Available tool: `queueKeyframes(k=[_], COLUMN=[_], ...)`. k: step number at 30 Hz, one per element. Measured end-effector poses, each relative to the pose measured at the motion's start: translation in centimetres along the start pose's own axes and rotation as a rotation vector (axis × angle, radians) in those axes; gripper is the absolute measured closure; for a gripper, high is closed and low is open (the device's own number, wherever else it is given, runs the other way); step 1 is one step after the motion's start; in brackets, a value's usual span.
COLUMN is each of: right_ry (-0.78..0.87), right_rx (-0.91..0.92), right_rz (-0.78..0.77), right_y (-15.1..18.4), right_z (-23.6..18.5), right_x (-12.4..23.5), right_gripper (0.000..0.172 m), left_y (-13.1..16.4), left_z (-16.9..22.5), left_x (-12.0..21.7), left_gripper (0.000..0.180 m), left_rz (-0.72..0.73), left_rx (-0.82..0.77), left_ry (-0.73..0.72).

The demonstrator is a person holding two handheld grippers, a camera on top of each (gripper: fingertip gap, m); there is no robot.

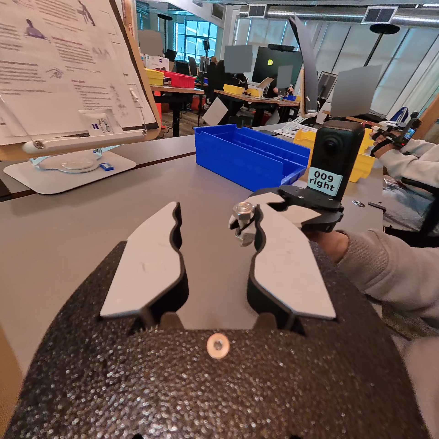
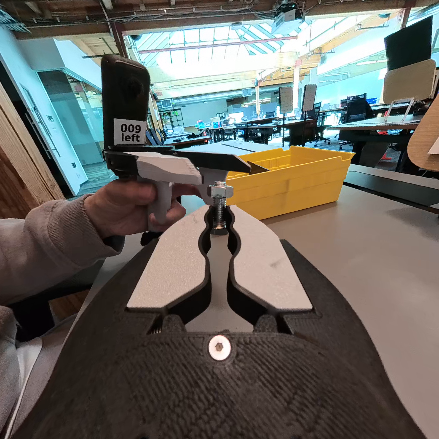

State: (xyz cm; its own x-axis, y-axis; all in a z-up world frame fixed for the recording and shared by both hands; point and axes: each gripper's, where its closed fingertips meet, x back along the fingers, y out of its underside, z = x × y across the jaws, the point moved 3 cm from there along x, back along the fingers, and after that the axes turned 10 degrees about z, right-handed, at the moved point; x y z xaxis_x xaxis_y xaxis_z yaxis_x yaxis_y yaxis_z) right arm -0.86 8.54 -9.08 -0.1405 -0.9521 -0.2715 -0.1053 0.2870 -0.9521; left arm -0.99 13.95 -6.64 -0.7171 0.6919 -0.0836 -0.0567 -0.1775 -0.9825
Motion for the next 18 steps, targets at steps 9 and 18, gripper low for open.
queueKeyframes(k=[9,18], right_ry=[0.008,0.143], right_rx=[-0.010,0.104], right_rz=[-0.007,-0.104], right_y=[-0.1,-2.9], right_z=[0.3,2.4], right_x=[0.1,2.1], right_gripper=[0.162,0.162], left_y=[0.2,0.7], left_z=[-1.8,-0.9], left_x=[1.4,2.3], left_gripper=[0.126,0.122], left_rz=[-0.003,0.029], left_rx=[0.003,0.036], left_ry=[-0.083,-0.007])
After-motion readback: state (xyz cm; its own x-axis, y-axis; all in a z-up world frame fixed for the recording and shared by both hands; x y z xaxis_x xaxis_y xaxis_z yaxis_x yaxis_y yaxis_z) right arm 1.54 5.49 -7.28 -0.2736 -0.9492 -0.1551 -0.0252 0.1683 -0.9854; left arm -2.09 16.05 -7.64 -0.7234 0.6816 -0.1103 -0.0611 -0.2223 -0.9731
